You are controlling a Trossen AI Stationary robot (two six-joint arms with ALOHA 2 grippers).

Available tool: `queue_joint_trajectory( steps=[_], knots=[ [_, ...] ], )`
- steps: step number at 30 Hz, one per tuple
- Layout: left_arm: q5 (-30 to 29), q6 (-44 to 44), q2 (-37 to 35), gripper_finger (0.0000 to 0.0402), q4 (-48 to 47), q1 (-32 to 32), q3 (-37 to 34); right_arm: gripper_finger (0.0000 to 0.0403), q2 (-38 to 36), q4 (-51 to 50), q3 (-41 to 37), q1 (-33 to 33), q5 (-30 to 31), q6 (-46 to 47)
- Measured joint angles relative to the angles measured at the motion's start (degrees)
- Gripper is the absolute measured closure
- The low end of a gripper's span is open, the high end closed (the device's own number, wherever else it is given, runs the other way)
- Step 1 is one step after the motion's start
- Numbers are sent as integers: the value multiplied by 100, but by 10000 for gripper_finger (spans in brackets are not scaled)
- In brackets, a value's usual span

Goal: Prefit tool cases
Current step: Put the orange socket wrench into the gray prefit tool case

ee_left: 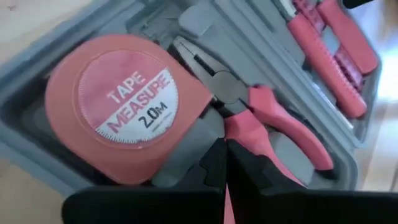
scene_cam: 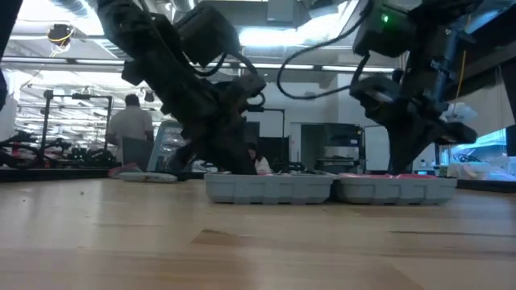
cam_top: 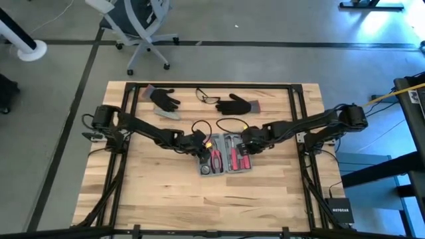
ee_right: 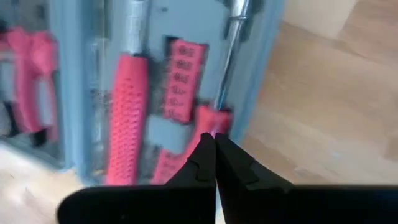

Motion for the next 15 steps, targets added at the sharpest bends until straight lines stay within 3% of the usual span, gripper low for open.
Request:
queue_joint_trajectory(
  steps=[8,15],
  knots=[
    [25,-74,29,401,-106,25,-7,403,513,814,-177,-7,-195,3],
    [44,-132,43,401,-23,96,-1,403,73,416,53,-81,-58,-296]
  ],
)
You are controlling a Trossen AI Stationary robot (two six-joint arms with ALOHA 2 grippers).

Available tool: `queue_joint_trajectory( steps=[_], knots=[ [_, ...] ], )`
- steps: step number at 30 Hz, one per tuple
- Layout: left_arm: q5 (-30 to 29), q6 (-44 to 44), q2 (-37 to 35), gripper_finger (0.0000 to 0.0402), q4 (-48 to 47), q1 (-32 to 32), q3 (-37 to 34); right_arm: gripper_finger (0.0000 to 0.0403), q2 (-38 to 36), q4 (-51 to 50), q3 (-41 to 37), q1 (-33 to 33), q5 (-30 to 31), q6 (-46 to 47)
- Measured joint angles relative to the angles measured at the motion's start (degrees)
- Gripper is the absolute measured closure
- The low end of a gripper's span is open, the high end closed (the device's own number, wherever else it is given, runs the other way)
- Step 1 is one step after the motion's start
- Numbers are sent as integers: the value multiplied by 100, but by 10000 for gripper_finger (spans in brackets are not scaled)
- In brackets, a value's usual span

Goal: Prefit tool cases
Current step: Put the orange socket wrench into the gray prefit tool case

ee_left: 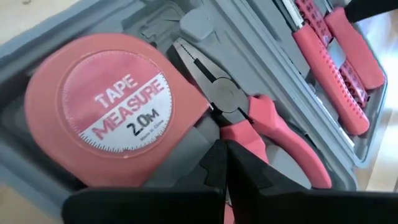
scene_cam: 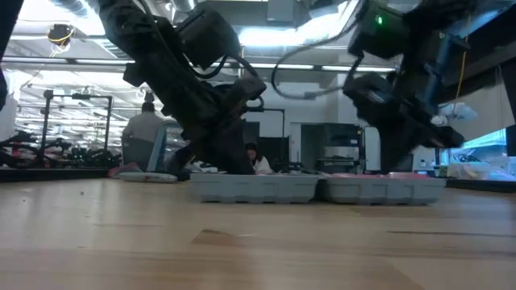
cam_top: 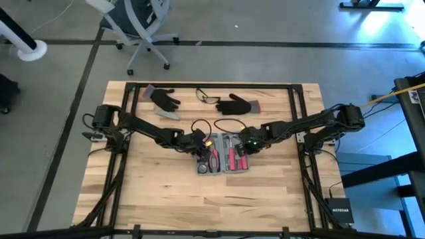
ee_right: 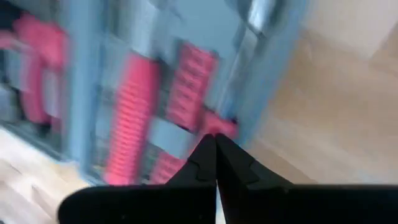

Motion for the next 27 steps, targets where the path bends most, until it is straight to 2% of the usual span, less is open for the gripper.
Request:
queue_joint_trajectory(
  steps=[4,9,14,18,22,27],
  knots=[
    [-17,-37,3,401,0,2,8,403,-378,-29,193,0,75,2],
    [-36,-122,3,401,-39,-50,8,403,-394,-404,188,152,141,53],
    [-34,-120,3,401,-73,-70,8,403,-216,-482,124,396,171,165],
    [-15,-117,3,401,-76,-29,8,403,235,-366,131,546,272,177],
    [-15,-115,-3,401,-131,-5,6,403,582,-174,162,573,92,146],
    [6,5,-141,401,-185,19,-3,403,180,-365,124,562,412,131]
  ],
)
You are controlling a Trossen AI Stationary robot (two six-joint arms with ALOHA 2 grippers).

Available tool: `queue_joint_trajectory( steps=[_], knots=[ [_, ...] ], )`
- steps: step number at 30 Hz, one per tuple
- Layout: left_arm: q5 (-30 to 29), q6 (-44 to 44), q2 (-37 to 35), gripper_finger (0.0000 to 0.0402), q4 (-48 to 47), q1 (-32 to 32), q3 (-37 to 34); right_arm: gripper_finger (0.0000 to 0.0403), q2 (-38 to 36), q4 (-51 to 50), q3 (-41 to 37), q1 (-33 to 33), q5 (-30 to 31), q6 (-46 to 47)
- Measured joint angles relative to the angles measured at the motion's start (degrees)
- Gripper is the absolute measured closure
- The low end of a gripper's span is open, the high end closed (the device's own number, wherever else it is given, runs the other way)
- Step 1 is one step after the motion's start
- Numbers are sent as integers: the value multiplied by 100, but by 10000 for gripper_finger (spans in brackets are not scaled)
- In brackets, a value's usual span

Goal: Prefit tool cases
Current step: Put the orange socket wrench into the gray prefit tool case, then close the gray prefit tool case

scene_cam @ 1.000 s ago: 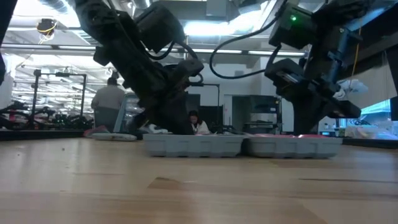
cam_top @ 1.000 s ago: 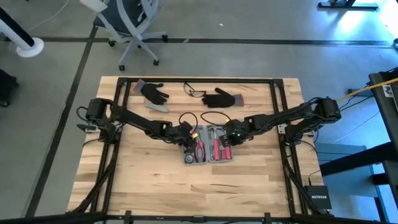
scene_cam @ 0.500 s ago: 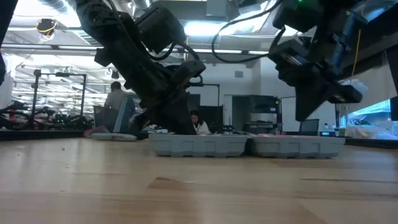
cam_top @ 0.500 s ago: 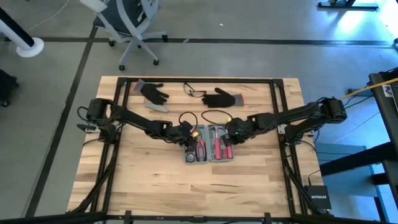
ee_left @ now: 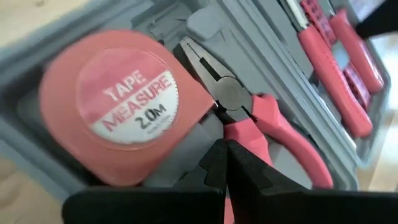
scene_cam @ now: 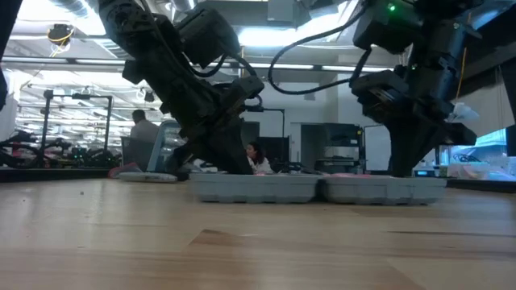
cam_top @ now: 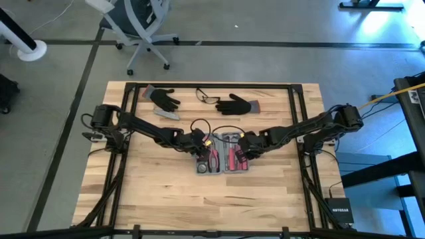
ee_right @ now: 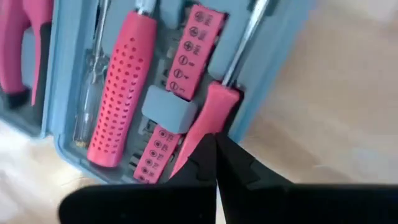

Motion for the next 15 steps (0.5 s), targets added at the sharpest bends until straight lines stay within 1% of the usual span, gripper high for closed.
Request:
queue_joint_trajectory(
  steps=[2,4,10,12,15],
  knots=[
    [-3,25,-113,401,-53,10,-2,403,-302,-143,-24,-55,80,3],
    [-9,83,-240,401,-102,16,0,403,-579,-45,2,-89,187,2],
    [-43,146,-761,401,-528,117,0,403,-1103,-252,2,-76,514,28],
    [-114,125,-1013,401,-948,116,0,403,-1145,-698,2,-76,532,33],
    [-472,106,-1355,401,-1892,-32,2,403,-1113,-1316,-5,-74,578,35]
  ],
)
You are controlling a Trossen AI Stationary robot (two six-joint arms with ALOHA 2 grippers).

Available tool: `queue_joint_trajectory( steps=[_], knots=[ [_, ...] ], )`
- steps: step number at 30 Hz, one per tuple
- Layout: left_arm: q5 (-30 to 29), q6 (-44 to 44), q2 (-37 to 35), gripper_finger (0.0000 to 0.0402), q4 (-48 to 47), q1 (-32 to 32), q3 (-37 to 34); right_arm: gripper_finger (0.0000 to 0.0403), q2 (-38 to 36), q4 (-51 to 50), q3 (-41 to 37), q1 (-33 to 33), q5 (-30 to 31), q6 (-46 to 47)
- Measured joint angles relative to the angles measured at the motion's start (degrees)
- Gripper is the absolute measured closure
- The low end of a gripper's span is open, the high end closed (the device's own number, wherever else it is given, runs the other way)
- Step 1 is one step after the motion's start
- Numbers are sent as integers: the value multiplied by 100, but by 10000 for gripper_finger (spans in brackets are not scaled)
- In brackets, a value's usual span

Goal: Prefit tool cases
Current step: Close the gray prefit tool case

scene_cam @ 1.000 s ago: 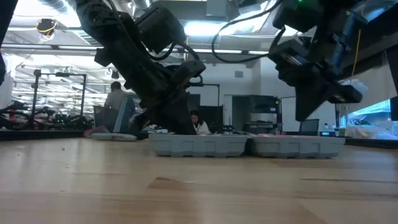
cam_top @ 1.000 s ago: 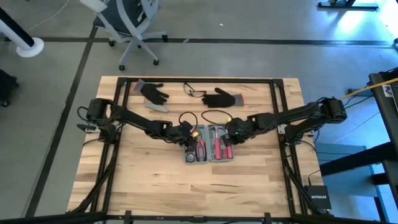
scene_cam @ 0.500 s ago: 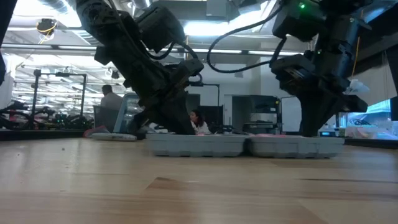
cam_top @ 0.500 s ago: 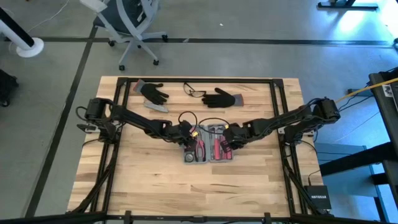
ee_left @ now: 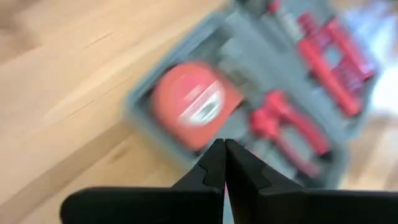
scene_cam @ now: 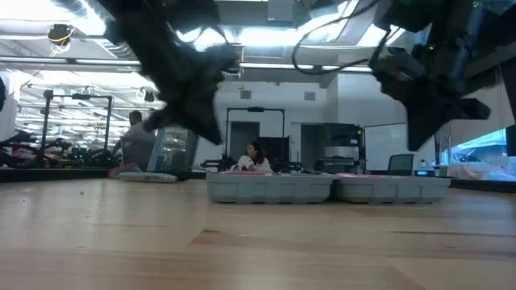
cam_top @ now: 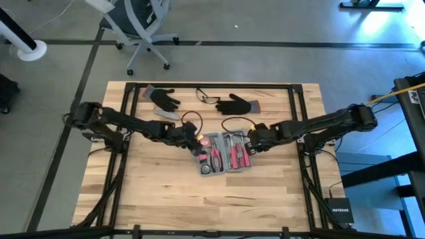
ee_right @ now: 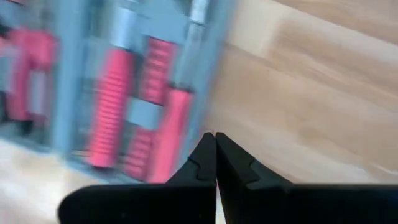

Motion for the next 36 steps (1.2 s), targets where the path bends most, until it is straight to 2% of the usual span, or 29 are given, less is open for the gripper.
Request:
queue_joint_trajectory(
  steps=[3,6,9,14,25,36],
  knots=[
    [-539,-311,-230,401,-1000,-258,-7,403,47,242,-160,0,37,4],
    [-617,-541,-292,401,-1142,-457,-231,403,42,1040,-528,0,-87,113],
    [-513,-944,-209,401,-828,-573,-540,403,103,1442,-923,0,-136,475],
    [-517,-1632,9,401,-265,-524,-894,403,102,1738,-1288,0,127,925],
    [-131,-2058,801,401,1587,-123,-988,403,638,2559,-1331,0,24,1077],
    [-30,-2088,820,401,1674,-120,-982,403,921,3047,-1322,9,158,1352]
  ],
)
